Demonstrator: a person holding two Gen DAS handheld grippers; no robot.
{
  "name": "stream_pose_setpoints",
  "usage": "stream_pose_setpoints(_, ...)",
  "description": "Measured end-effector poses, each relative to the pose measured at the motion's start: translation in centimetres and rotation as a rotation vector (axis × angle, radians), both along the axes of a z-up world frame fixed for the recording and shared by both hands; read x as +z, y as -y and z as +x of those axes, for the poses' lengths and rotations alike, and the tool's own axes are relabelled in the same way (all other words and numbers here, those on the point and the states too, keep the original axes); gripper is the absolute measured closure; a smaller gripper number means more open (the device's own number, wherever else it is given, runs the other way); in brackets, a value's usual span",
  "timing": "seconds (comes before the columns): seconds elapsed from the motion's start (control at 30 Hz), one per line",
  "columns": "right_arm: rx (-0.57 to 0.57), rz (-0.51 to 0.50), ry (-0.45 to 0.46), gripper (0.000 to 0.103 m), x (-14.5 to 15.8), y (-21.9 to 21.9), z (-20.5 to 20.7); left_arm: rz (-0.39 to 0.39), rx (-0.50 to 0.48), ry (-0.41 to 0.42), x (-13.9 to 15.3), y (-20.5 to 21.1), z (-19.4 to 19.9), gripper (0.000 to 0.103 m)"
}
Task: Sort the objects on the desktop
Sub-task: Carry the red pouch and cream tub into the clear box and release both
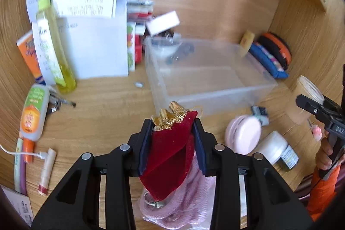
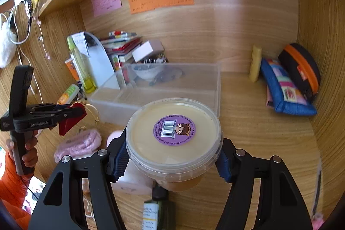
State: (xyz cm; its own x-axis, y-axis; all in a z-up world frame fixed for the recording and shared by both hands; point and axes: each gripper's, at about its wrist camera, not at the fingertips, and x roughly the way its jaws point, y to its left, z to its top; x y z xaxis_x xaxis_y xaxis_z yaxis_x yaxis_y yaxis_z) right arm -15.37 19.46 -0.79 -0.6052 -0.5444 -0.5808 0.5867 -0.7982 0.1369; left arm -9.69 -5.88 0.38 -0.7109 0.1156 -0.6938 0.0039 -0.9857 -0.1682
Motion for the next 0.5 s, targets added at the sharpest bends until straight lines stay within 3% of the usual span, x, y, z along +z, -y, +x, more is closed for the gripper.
stream_pose_setpoints(0.23,0.005,-0.021,-0.048,0.040,2.1,0.3,-1.2,0.012,-0.001,-0.089,2.7,-0.3,-0.6,0.066)
stream_pose_setpoints(0.5,-0.006,-0.011,-0.048,0.040,3.1,1.8,-4.2,0.018,0.006,-0.128,4.6,-0.4,-3.7,0.066)
